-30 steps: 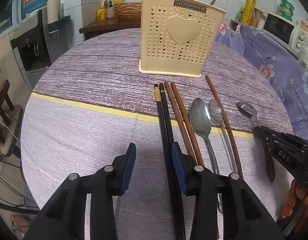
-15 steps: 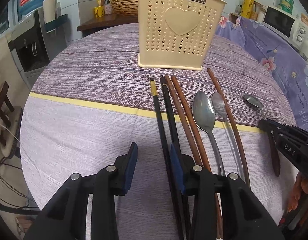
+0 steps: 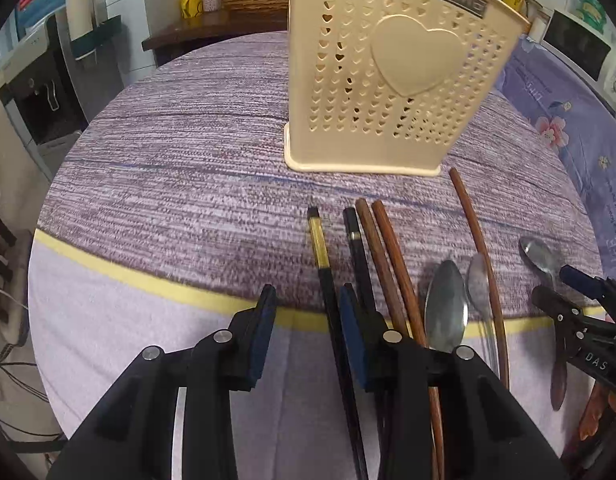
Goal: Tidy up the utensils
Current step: 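Grasp the steel ladle by its handle with the right tool while the left grasps a black chopstick, then carry the ladle and black chopstick over the caddy and release both inside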
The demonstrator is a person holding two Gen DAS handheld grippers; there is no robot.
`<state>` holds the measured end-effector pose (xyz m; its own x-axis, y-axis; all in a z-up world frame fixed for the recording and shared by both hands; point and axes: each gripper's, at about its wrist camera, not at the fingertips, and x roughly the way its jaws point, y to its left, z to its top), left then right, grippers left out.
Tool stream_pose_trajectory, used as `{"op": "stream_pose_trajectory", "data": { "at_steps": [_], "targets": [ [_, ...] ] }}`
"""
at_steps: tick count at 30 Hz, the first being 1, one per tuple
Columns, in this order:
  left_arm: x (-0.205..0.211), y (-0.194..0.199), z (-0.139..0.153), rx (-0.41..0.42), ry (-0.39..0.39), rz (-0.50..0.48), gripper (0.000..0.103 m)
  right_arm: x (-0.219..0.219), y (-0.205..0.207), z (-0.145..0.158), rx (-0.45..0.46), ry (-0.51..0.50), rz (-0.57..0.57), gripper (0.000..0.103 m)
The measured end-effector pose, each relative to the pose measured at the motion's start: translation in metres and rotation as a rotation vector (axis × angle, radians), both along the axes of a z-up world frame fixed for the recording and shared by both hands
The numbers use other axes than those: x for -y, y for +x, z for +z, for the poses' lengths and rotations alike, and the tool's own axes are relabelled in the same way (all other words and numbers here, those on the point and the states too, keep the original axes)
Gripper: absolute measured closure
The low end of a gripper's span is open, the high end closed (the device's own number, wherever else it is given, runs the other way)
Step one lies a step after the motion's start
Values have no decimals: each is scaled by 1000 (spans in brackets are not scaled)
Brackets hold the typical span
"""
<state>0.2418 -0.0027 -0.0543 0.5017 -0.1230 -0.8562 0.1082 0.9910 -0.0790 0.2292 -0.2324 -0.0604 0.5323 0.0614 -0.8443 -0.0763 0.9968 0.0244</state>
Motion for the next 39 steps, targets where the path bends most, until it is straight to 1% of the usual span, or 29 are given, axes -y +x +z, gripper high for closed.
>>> {"op": "stream_pose_trajectory", "data": {
  "at_steps": [1,2,4,7,9,10,11,12,14,18,20,23,24,26,28,35,36,39],
  "targets": [
    [1,3,0,-2,9,0,74,0,5,0,-6,8,3,35],
    [3,4,0,-3,14,1,74,-2,11,0,-20,3,4,38],
    [6,8,0,-7,25,6,77,-5,21,-1,-36,-20,2,39],
    [9,10,1,-10,48,8,83,-9,31,-1,-50,-28,-2,46],
    [11,11,1,-13,65,8,86,-10,37,-2,-69,-31,4,46],
    [11,12,1,-14,68,7,88,-11,41,-1,-78,-32,5,49],
    [11,13,1,-15,70,9,90,-11,43,0,-85,-33,6,55],
    [11,13,1,-15,71,13,93,-12,44,1,-86,-34,6,55],
    [12,12,2,-16,67,18,93,-14,46,1,-88,-42,9,55],
    [17,11,2,-9,84,19,94,-13,46,0,-85,-37,12,55],
    [17,9,2,-4,77,27,94,-11,45,1,-79,-29,14,55],
    [15,11,3,1,68,32,95,-11,37,7,-37,-6,17,55],
    [15,10,4,7,60,31,95,-11,34,12,-7,12,31,55],
    [12,10,11,36,61,40,95,-10,25,21,36,32,45,55],
    [9,7,26,92,51,50,95,-8,16,33,96,53,57,55],
    [-6,-31,100,308,-66,61,95,-1,-22,83,309,107,108,55],
    [-8,-38,113,349,-74,66,95,-1,-26,89,334,116,113,55],
    [-13,-45,133,430,-87,64,95,1,-31,103,381,121,115,55]
  ]
}}
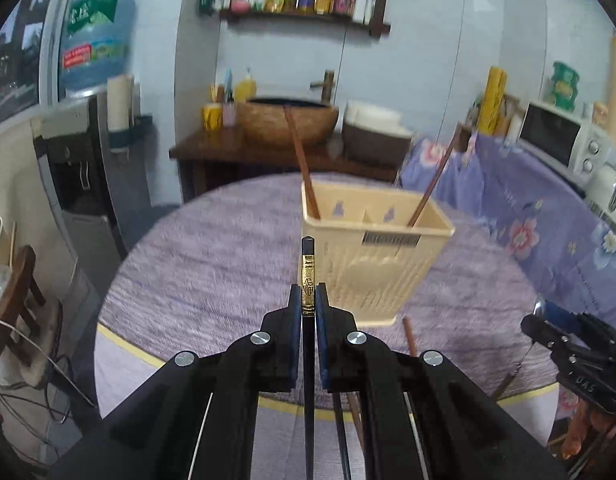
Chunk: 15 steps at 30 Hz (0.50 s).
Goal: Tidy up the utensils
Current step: 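Carry the ladle and black chopstick over the caddy and release both inside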
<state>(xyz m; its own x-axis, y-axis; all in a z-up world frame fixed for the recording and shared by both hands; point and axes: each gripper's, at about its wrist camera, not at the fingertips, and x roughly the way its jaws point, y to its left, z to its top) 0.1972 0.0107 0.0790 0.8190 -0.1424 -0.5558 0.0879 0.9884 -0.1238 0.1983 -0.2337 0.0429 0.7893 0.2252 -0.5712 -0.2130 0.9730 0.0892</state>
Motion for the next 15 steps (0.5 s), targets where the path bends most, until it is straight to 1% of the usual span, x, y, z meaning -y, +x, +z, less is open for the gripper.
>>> {"op": "stream_pose_trajectory", "data": {
  "at_steps": [2,4,9,12,15],
  "targets": [
    [1,-3,8,37,1,-1,95,-1,-3,4,13,0,1,55],
    [0,-1,10,43,11,0,95,-4,-3,6,17,-9,5,55],
    [-9,0,16,58,-25,-3,95,-4,-4,17,44,-15,10,55],
    [-18,-1,33,85,-64,-16,95,-5,-4,33,103,-10,6,55],
    [-22,-5,64,166,-70,-6,95,-6,-3,60,193,23,-1,55]
  ]
}}
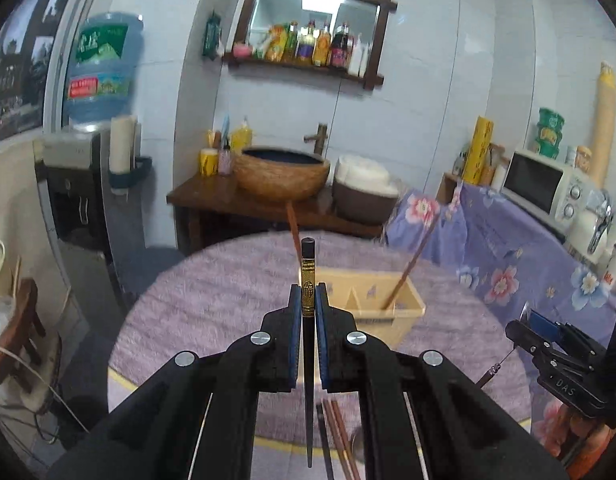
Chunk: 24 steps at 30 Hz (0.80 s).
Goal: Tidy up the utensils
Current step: 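Carry the ladle and black chopstick over the caddy and release both inside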
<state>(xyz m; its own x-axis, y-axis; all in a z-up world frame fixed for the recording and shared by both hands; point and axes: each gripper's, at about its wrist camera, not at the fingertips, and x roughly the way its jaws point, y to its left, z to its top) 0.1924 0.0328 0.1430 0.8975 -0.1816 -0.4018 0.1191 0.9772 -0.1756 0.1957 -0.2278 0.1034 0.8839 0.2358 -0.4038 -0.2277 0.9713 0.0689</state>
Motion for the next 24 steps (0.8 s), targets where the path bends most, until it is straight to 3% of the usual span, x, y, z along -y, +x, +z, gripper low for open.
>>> {"op": "stream_pose_trajectory", "data": {
  "at_steps": [5,8,11,15,24],
  "targets": [
    [-3,6,56,164,-63,36,95,-14,11,49,148,15,-4,55],
    [-1,17,77,227,-105,58,95,-27,22,71,237,18,-26,55],
    [6,28,83,278,-90,103,95,-41,37,80,276,19,-31,55],
    [17,50,70,283,-89,146,95,-61,59,71,284,-22,-40,55],
    [30,75,4,136,-34,117,95,-68,100,26,105,-24,-24,55]
  ]
}}
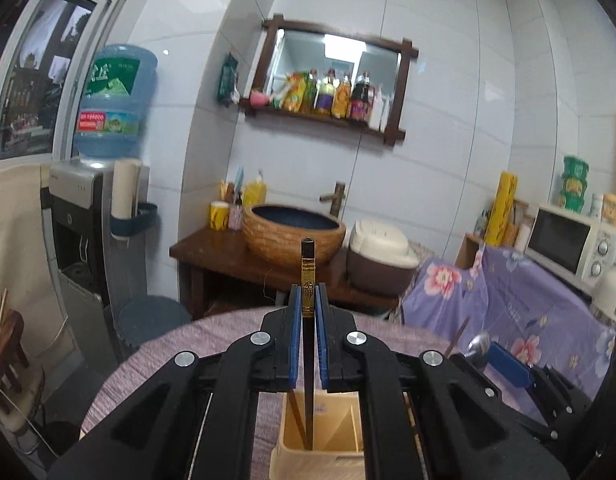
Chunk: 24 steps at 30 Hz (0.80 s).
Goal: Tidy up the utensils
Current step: 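Carry the ladle and black chopstick over the caddy and release both inside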
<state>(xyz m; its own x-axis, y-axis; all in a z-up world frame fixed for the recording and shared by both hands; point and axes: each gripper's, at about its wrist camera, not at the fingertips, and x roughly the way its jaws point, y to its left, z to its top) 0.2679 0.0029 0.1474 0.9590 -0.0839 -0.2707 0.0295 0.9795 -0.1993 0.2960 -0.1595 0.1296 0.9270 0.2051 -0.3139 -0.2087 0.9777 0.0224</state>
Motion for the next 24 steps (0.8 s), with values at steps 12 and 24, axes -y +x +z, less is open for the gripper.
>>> {"op": "stream_pose_trajectory", "data": {
  "at_steps": [12,24],
  "targets": [
    [7,22,-51,-197,57,-57,95,-12,19,-48,-147,-52,47,55],
    [-5,-20,-52,-229,61,-47,44,7,-22,-45,-112,-39,13,37]
  ]
}}
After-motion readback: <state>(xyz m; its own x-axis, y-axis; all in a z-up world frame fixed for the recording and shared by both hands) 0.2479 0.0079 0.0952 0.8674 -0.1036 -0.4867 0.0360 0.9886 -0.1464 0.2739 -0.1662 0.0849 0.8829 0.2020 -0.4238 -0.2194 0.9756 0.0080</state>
